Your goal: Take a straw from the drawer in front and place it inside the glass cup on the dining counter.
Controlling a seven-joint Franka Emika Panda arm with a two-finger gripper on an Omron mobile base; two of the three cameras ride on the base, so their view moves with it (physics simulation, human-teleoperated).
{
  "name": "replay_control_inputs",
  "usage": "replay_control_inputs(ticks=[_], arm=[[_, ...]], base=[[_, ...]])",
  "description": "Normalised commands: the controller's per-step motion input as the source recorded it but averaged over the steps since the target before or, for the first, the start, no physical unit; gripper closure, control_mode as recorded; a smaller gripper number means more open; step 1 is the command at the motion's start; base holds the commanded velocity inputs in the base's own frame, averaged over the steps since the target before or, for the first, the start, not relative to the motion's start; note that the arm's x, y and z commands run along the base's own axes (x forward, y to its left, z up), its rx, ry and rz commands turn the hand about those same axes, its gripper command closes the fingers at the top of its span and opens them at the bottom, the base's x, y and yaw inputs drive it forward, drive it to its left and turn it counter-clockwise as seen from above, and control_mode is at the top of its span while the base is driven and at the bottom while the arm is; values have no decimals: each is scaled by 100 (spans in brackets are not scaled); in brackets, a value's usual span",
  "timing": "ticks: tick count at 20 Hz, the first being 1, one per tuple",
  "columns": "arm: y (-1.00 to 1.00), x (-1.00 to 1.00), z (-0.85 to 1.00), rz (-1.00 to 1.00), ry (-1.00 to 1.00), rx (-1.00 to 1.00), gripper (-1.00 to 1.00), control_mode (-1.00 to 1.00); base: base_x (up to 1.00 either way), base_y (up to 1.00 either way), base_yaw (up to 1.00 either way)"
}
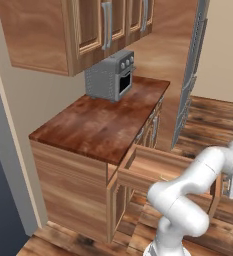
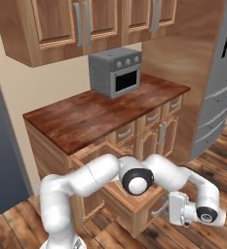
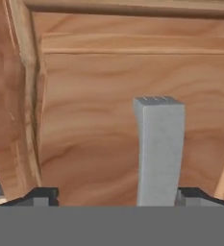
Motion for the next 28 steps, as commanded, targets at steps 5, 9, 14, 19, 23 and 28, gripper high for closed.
replay_control_inputs(ticks=[5,9,14,19,23,28], arm=[[0,-88,99,0,16,-30,-100,-100],[5,-64,87,0,0,-32,-100,-100],[40,-68,77,0,0,-39,-100,-100],[97,-14,100,1,-7,-49,-100,-100],[100,1,100,2,-3,-49,-100,-100],[94,16,96,5,-2,-43,-100,-100]], base=[[0,0,0],[0,0,0],[0,0,0],[0,0,0],[0,0,0],[0,0,0]])
